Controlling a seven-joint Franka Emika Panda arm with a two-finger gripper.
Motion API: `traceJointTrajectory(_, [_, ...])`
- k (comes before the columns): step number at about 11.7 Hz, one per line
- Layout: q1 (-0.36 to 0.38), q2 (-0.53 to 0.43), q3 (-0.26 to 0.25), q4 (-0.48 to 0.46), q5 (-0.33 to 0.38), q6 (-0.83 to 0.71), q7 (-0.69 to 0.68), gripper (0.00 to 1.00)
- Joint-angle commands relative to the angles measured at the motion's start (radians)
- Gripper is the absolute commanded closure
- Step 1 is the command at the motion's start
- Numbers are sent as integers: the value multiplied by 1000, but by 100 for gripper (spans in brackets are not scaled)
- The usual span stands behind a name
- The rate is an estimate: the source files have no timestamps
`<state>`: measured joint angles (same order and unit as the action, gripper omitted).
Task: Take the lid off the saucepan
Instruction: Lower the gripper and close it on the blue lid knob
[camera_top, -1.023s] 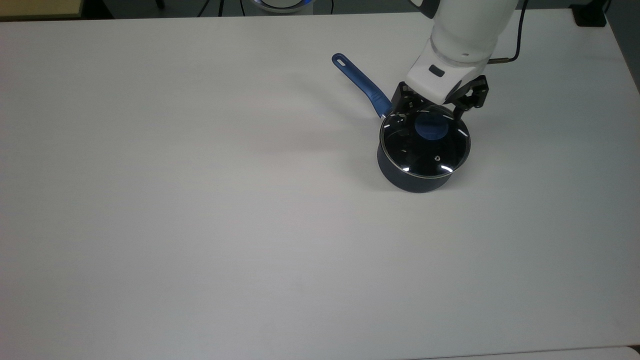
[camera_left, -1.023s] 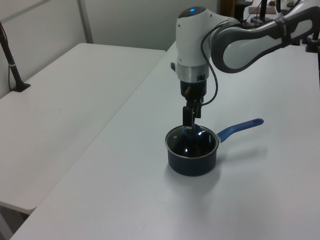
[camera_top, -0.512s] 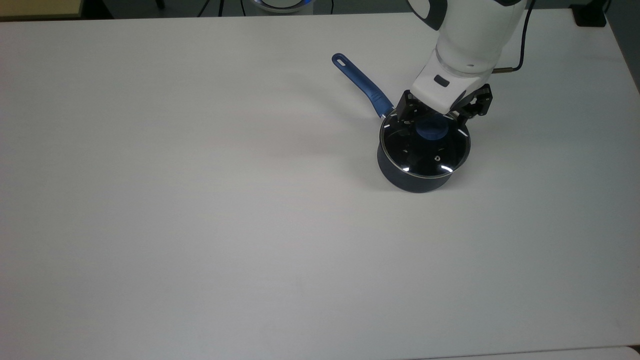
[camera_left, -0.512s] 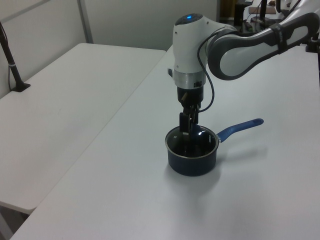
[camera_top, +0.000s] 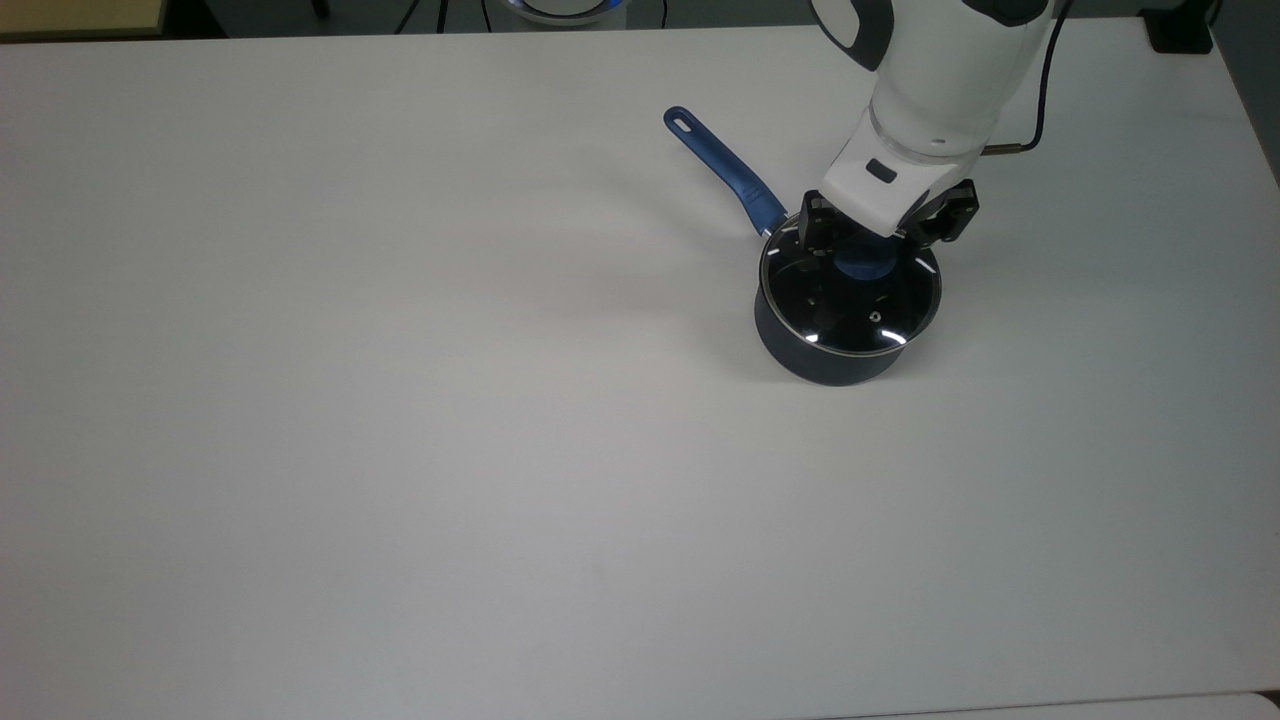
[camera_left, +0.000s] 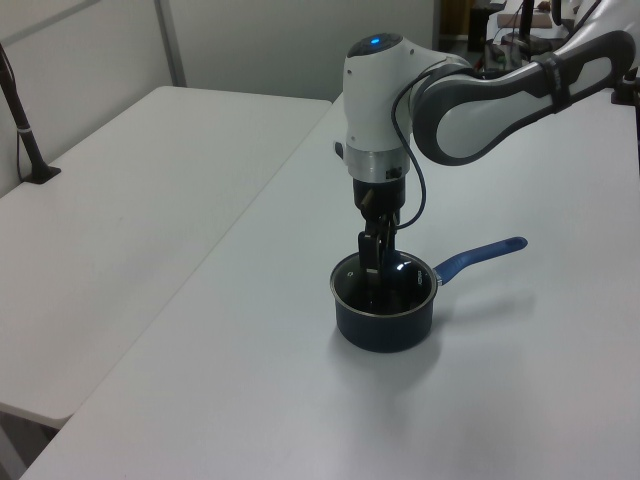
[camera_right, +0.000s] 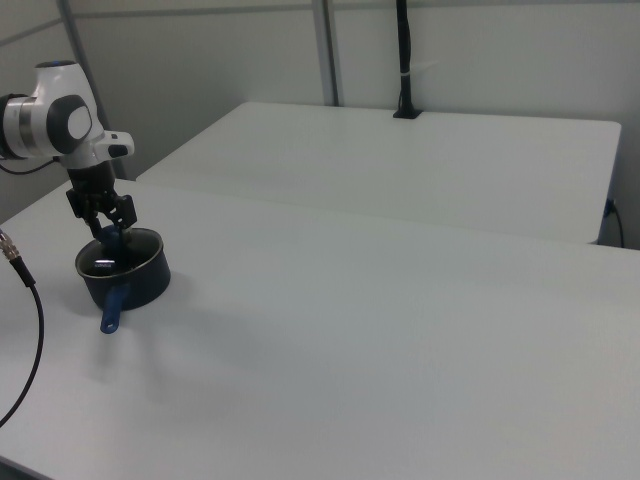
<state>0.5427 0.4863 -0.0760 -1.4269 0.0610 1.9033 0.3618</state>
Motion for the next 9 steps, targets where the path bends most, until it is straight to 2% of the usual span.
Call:
traceJointTrajectory(1, [-4,2,-4,8,-10,8,5,37])
traceJointTrajectory(5, [-4,-12,-10,9,-10,5,-17,43])
traceJointTrajectory(9, [-6,-47,-16,14,-1,-47,-32,44])
